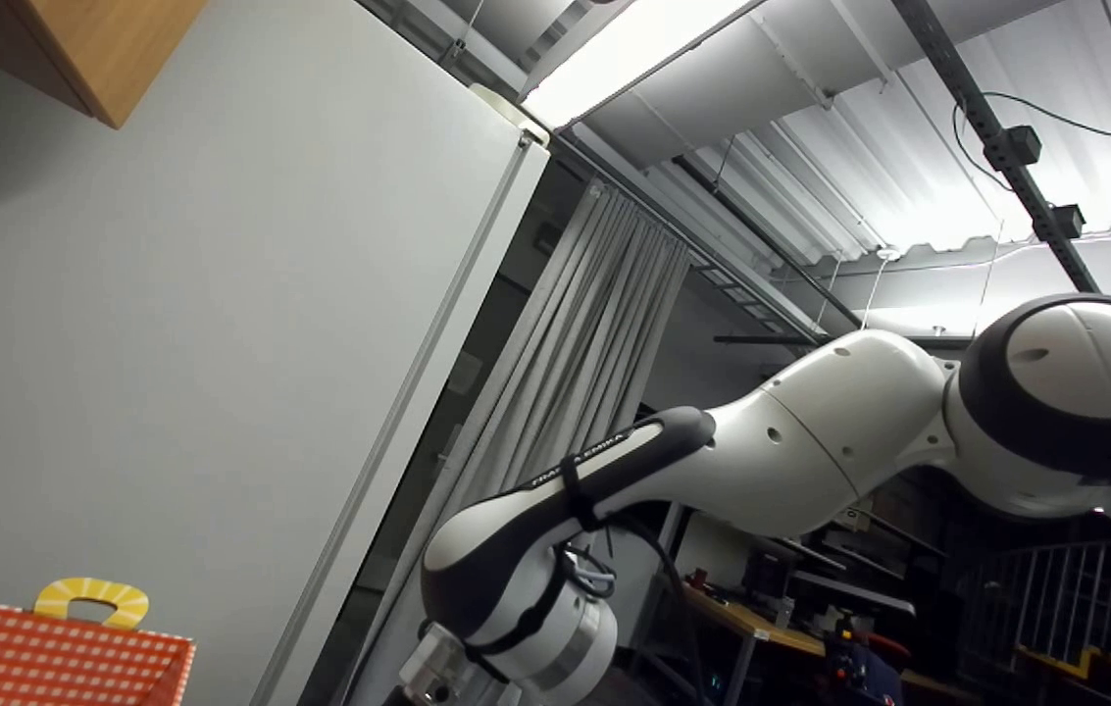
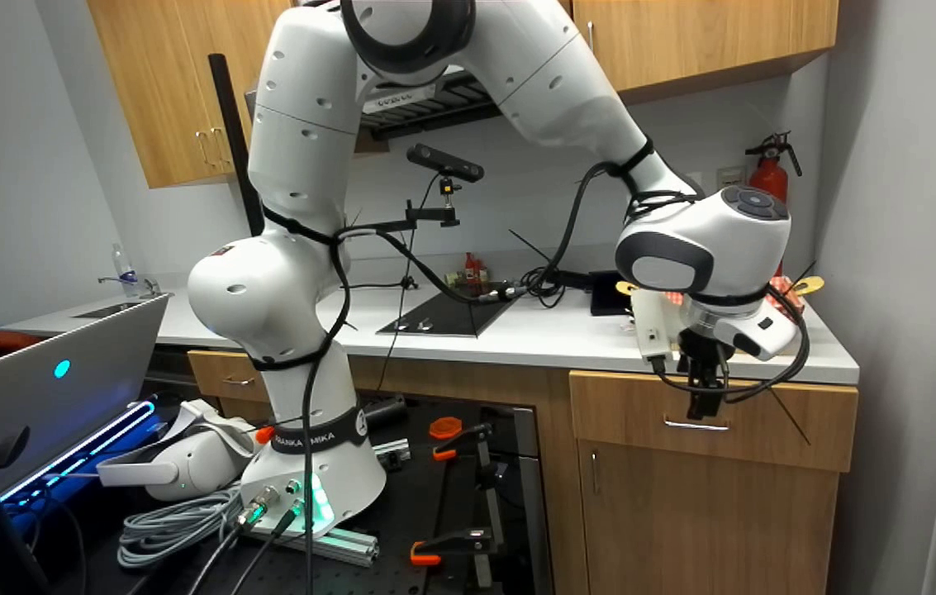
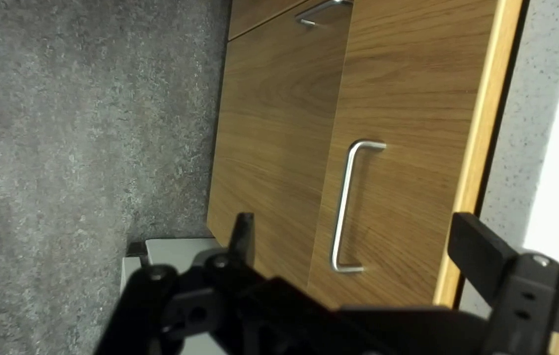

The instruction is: Open the drawer on the far right

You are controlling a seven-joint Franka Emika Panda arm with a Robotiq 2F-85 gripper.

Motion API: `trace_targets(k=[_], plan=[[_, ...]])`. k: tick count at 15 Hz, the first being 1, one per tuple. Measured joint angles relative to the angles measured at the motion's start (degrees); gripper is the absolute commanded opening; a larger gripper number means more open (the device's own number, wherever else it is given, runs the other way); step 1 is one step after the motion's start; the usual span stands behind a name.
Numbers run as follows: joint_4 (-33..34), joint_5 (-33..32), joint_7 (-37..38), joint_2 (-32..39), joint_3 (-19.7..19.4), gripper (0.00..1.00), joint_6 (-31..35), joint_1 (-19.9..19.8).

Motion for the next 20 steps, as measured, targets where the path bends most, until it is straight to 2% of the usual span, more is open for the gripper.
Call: trace_targets(k=[7, 20], plan=[[0.02, 0.05, -4.13, 3.25, 0.21, 1.0, 0.55, -0.42], [4.27, -1.69, -4.39, 11.17, 5.15, 1.0, 13.54, 0.55]])
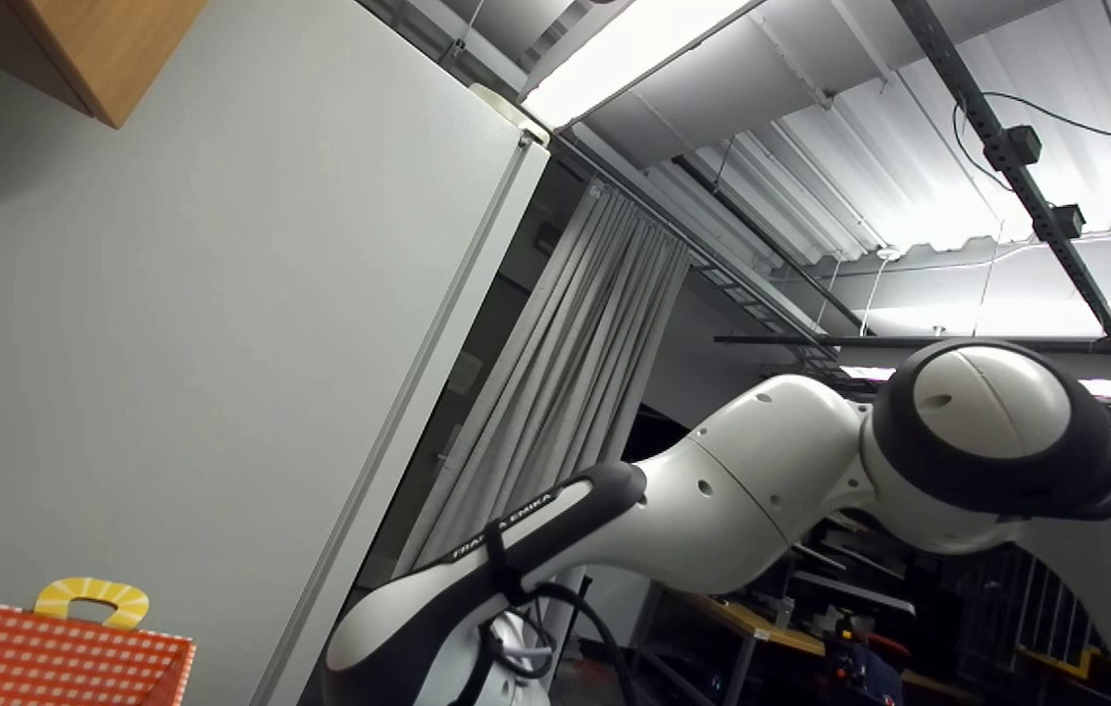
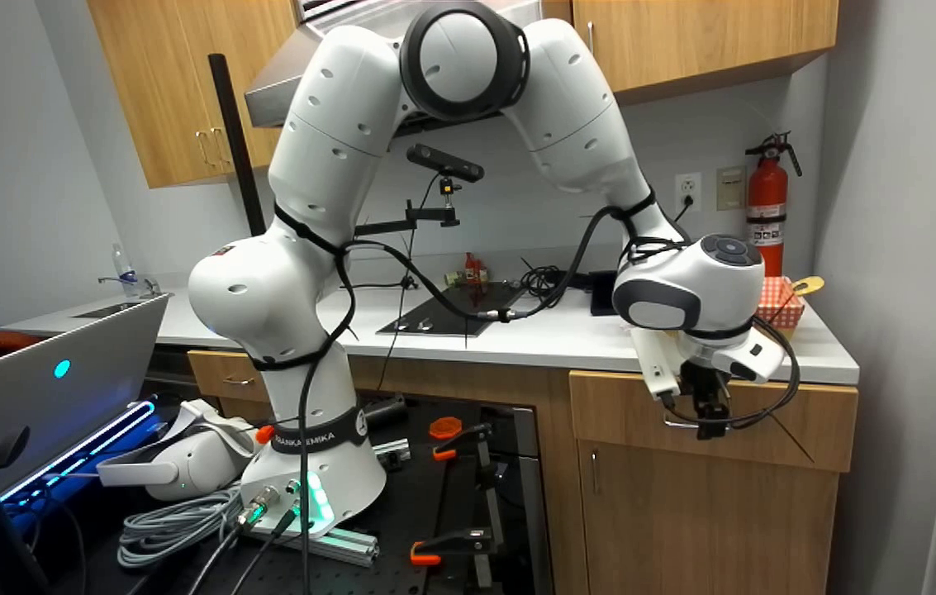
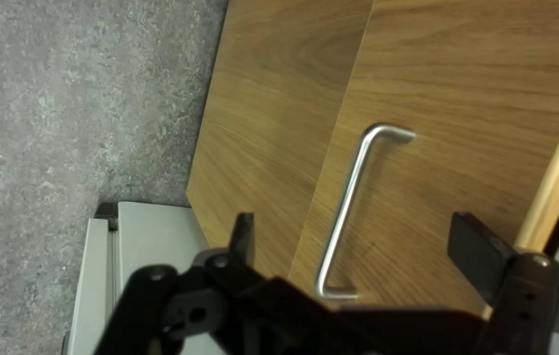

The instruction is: Open the drawer on the far right

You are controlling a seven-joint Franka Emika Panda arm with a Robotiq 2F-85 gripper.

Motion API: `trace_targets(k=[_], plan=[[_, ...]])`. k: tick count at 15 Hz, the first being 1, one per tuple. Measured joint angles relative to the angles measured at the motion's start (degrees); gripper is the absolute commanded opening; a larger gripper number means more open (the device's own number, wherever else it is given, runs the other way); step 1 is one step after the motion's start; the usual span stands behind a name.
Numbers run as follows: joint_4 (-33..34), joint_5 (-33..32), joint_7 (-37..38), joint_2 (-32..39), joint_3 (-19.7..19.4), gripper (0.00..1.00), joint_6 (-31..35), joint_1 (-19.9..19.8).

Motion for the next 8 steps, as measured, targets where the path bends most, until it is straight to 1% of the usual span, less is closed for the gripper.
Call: trace_targets(k=[8], plan=[[2.16, -4.0, 1.17, 2.82, -0.12, 1.0, 1.37, -0.51]])
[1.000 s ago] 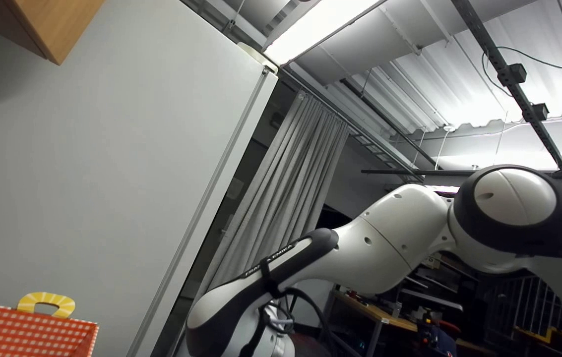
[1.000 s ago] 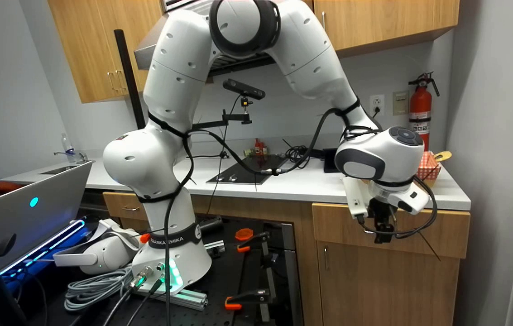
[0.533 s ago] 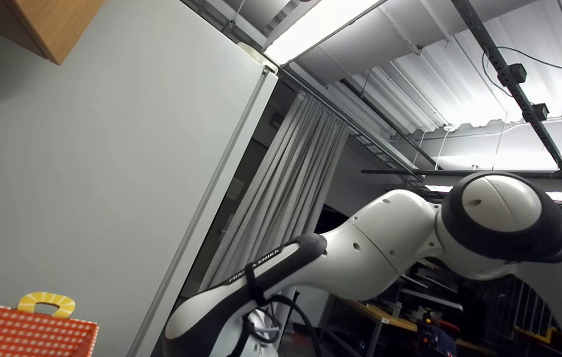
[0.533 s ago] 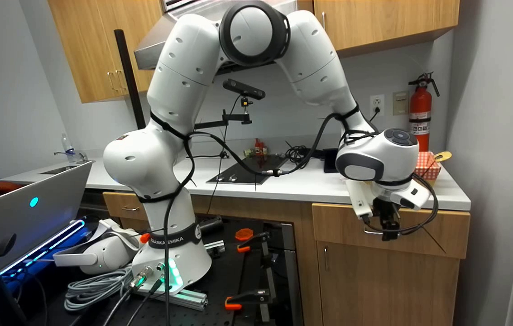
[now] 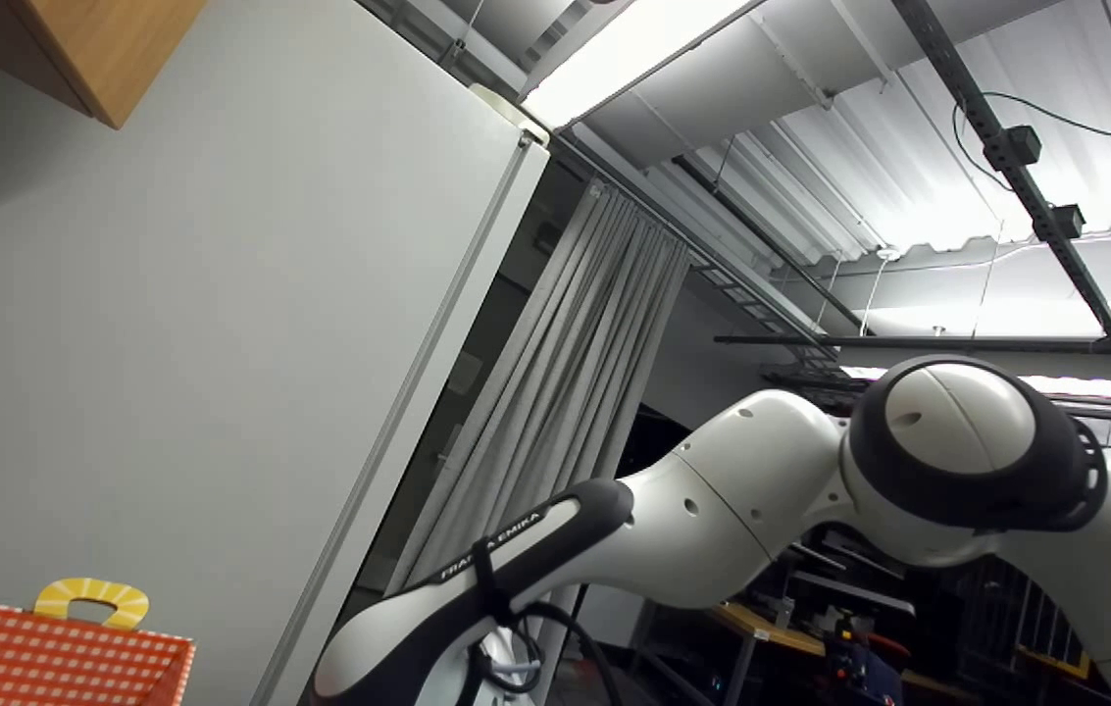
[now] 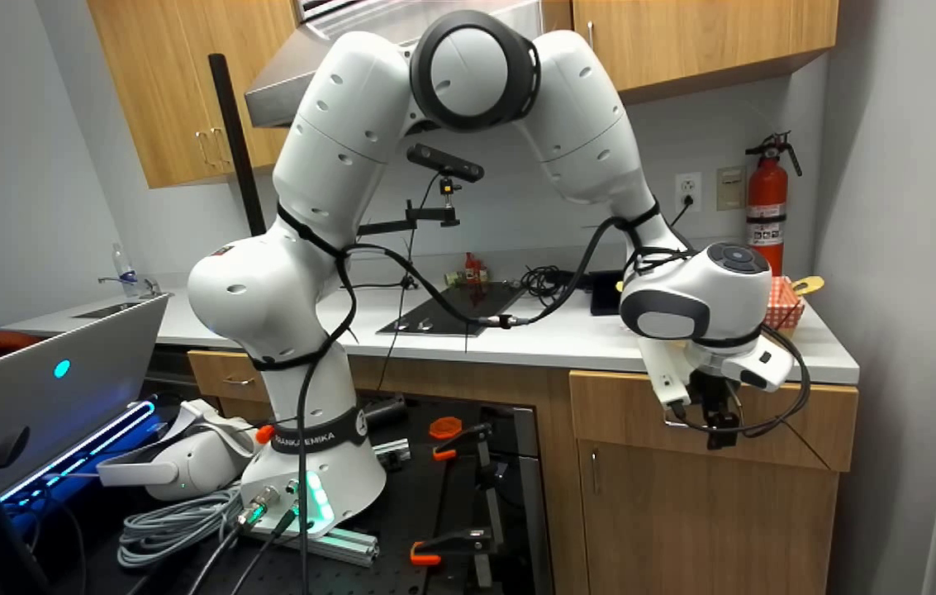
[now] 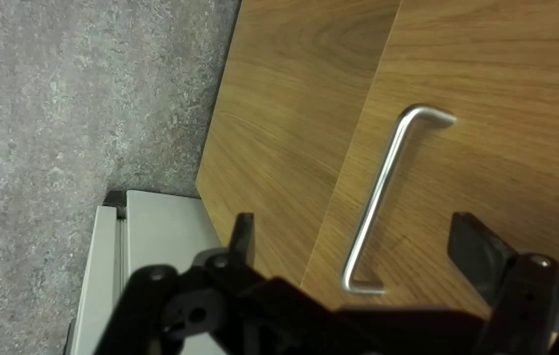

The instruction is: Open the drawer on the far right

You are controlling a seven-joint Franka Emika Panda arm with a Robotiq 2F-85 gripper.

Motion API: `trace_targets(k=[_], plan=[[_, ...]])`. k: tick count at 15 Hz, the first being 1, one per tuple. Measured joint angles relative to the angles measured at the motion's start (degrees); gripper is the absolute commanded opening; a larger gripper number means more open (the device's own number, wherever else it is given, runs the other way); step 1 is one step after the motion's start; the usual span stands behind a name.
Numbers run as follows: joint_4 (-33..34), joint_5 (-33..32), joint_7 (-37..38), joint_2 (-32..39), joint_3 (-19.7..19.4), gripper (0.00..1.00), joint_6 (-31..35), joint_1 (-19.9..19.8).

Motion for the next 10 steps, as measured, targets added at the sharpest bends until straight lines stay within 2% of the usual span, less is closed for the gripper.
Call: trace_targets(k=[10], plan=[[3.01, -2.33, 1.52, 3.86, -0.83, 1.0, 0.0, -1.07]])
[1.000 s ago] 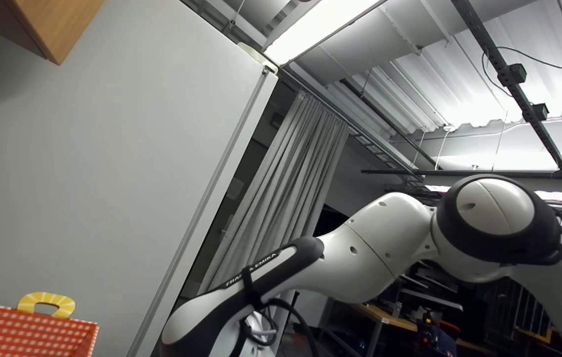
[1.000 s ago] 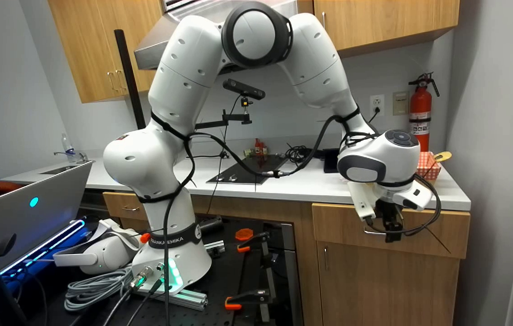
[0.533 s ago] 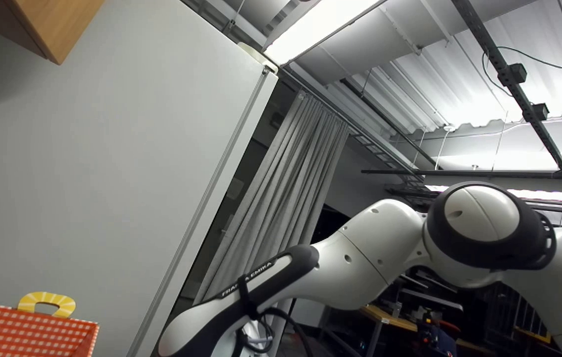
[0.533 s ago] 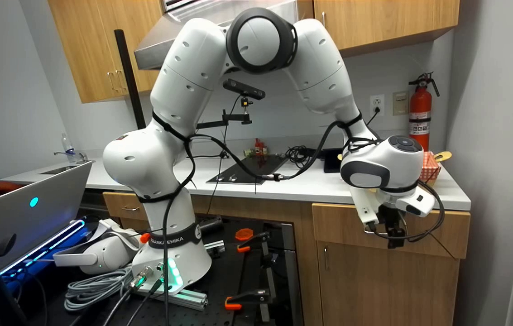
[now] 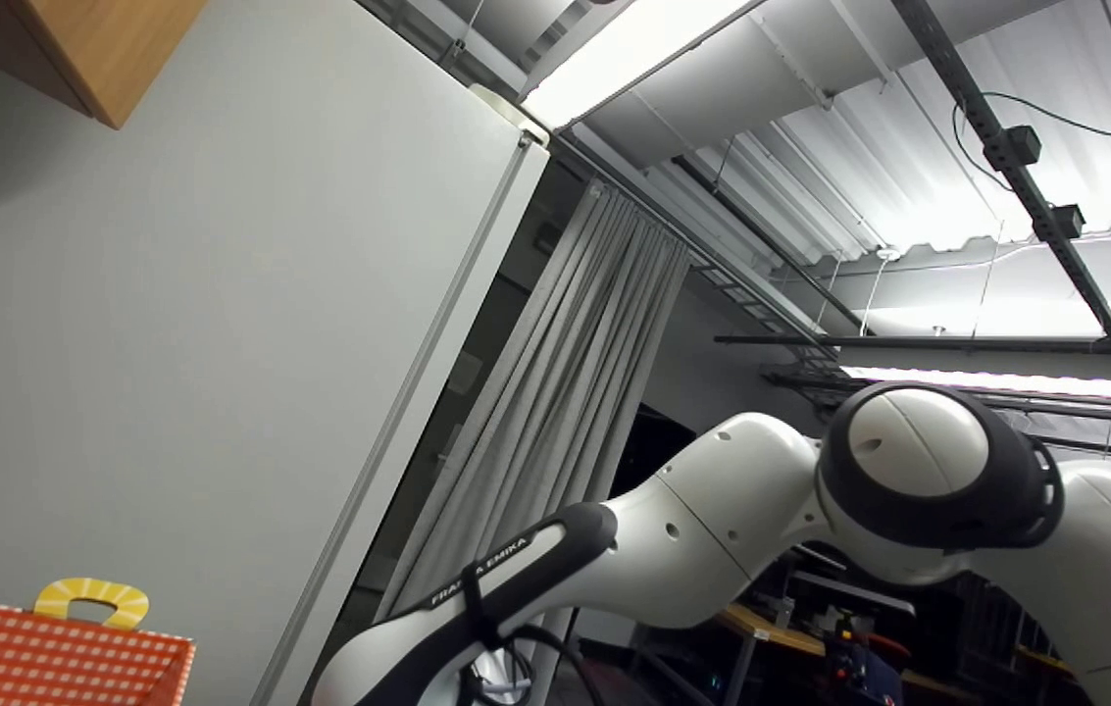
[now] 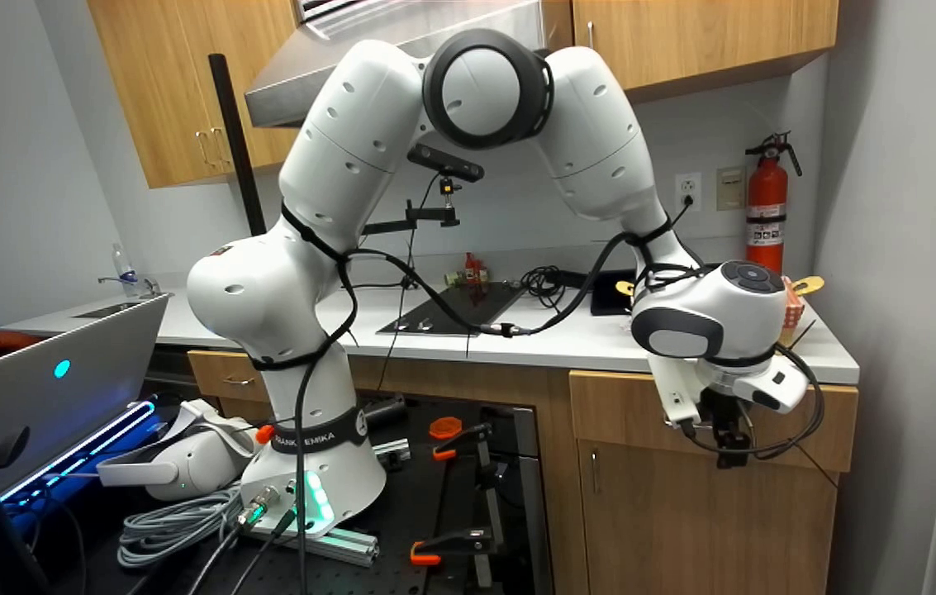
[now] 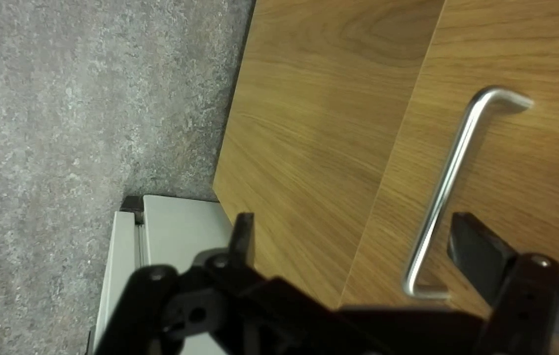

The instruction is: Open the drawer on the far right

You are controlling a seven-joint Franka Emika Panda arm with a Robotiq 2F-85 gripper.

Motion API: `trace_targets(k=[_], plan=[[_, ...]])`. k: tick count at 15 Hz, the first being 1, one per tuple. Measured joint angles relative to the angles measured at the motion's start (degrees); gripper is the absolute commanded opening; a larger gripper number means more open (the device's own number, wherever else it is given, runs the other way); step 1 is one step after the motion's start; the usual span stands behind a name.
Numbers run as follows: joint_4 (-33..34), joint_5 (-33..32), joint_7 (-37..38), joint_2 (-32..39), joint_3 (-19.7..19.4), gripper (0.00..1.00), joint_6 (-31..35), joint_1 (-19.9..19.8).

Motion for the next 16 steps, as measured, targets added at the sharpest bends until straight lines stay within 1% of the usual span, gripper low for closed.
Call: trace_targets(k=[10, 16], plan=[[2.65, 0.0, 1.65, 2.75, 0.89, 1.0, 0.0, -0.38], [2.29, 0.0, 2.61, 2.8, 1.13, 1.0, 0.0, -0.36]])
